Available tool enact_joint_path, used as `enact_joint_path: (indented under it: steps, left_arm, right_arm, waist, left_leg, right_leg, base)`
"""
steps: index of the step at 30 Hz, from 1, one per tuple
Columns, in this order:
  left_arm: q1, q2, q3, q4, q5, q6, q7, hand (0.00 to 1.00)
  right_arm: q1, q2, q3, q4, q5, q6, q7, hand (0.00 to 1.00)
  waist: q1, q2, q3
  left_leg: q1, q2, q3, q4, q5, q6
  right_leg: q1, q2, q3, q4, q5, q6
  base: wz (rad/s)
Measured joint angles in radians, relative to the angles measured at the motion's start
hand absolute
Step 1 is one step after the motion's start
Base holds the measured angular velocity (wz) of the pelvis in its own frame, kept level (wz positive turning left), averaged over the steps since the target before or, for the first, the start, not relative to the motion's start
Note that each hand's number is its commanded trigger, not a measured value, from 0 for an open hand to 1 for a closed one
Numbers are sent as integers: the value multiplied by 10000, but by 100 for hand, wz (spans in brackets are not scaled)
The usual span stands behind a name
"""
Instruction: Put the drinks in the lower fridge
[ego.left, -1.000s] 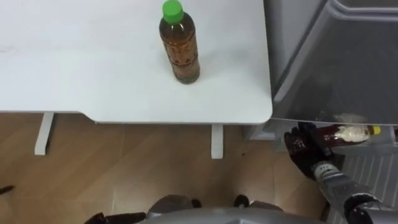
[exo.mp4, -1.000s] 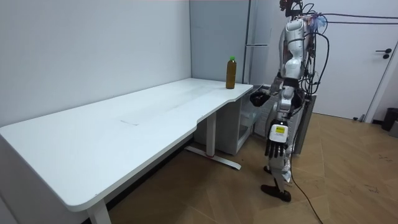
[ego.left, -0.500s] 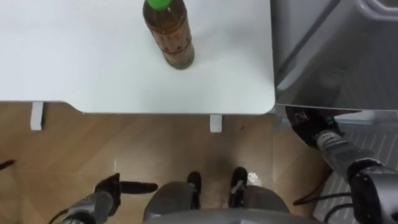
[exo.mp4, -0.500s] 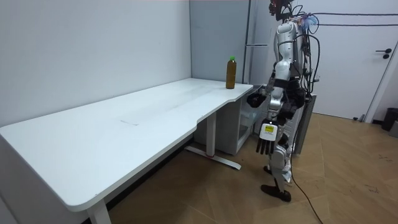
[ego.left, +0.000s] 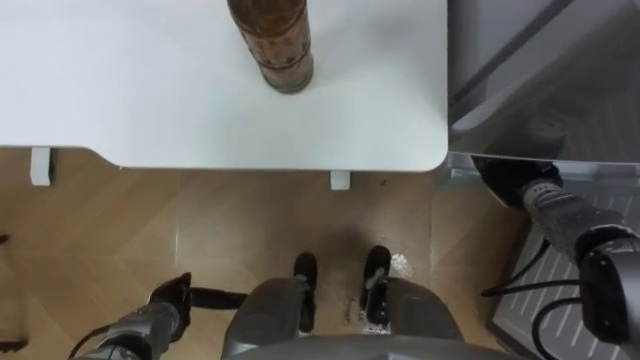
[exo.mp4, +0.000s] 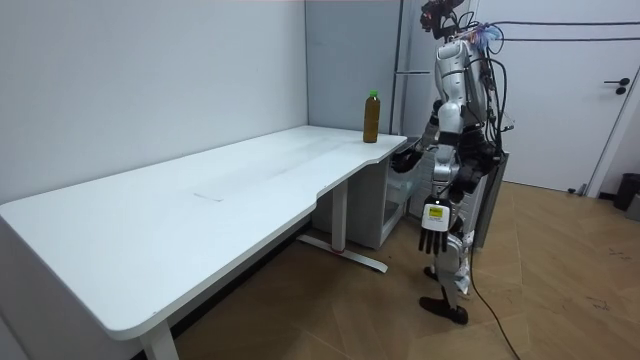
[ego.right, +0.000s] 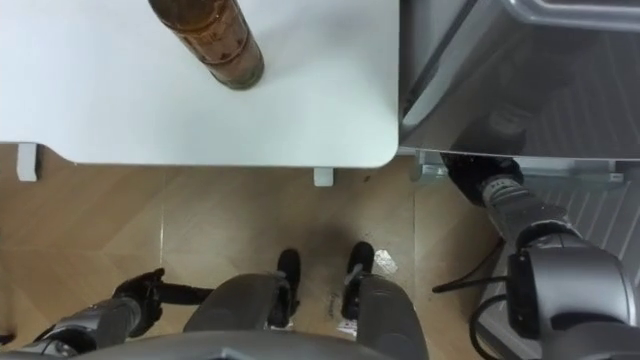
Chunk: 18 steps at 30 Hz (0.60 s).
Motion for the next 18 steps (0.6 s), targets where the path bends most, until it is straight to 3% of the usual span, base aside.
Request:
enact_joint_path:
  steps: [4, 18]
  left_arm:
    - [-1, 126, 0, -33, -1, -4, 0, 0]
    - [33, 128, 8, -23, -2, 15, -20, 0]
  right_arm:
    - [0, -33, -6, 2, 109, 98, -12, 0]
    - [9, -44, -89, 11, 172, 137, -227, 0]
  waist:
    - [-11, 9, -4]
    - [-8, 40, -16]
  left_leg:
    - [0, -10, 0, 1, 2, 3]
    - [14, -59, -10, 22, 53, 36]
  right_leg:
    - [-46, -15, -5, 74, 0, 0]
    - [-5, -71, -55, 98, -2, 3]
  base:
    - [-1]
    - [0]
